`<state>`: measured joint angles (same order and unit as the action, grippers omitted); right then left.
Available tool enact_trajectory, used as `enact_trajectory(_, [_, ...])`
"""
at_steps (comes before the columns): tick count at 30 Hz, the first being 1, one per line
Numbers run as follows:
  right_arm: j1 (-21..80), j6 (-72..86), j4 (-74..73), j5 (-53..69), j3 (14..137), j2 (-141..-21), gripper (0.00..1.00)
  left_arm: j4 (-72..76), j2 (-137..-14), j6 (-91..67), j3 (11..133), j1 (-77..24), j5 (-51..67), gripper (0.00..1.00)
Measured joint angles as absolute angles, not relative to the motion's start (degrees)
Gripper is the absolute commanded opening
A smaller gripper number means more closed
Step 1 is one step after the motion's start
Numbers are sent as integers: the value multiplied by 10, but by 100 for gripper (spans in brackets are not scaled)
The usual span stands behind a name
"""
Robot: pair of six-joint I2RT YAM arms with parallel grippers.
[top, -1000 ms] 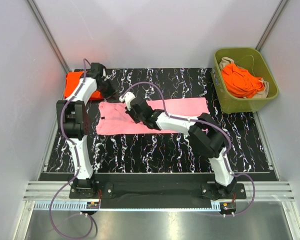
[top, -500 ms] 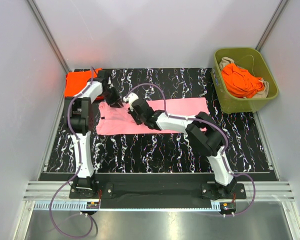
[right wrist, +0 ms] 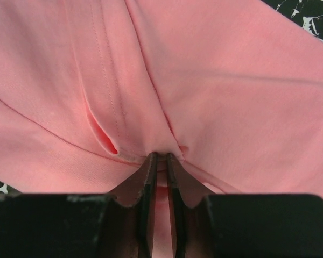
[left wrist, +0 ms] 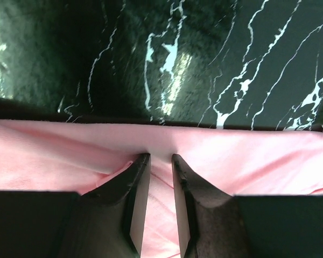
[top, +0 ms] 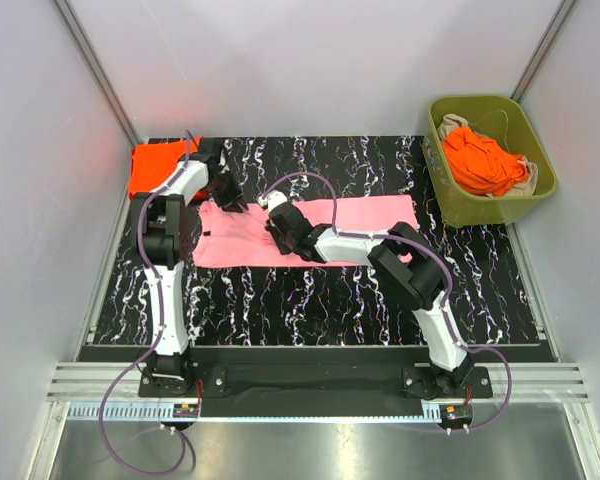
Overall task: Fold and stack the t-shirts
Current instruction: Fold the tshirt
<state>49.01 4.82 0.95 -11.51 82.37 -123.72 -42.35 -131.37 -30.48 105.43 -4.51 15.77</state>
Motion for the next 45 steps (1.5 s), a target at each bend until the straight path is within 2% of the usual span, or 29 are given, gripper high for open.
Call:
enact_trajectory(6, [490, 48, 4, -130, 821, -1229, 26, -424, -1321, -300, 1075, -53, 157, 38])
enact_trajectory(12, [490, 50, -33, -144, 804, -1163, 30, -434, -1289, -295, 1072, -60, 136, 39])
enact_trajectory(20, [489, 81, -42, -149, 751, -999, 32, -422, -1102, -285, 909, -69, 73, 34])
enact_trajectory(24, [469, 116, -70, -173, 725, -963, 35, -406, -1076, -285, 834, -72, 53, 34])
enact_trajectory(25, [459, 124, -81, -180, 722, -962, 39, -403, -1078, -285, 818, -73, 47, 35])
enact_trajectory(27, [426, 161, -127, -208, 712, -961, 47, -405, -1081, -285, 793, -74, 35, 35])
enact_trajectory(31, [341, 327, -274, -258, 691, -948, 47, -403, -1090, -286, 783, -73, 12, 36])
enact_trajectory(36, [258, 570, -394, -280, 594, -835, 50, -396, -1097, -291, 789, -72, 7, 37])
enact_trajectory(40, [227, 693, -434, -274, 545, -750, 51, -389, -1109, -292, 797, -72, 11, 38])
enact_trajectory(45, [140, 745, -437, -259, 519, -759, 51, -389, -1117, -292, 802, -72, 11, 38])
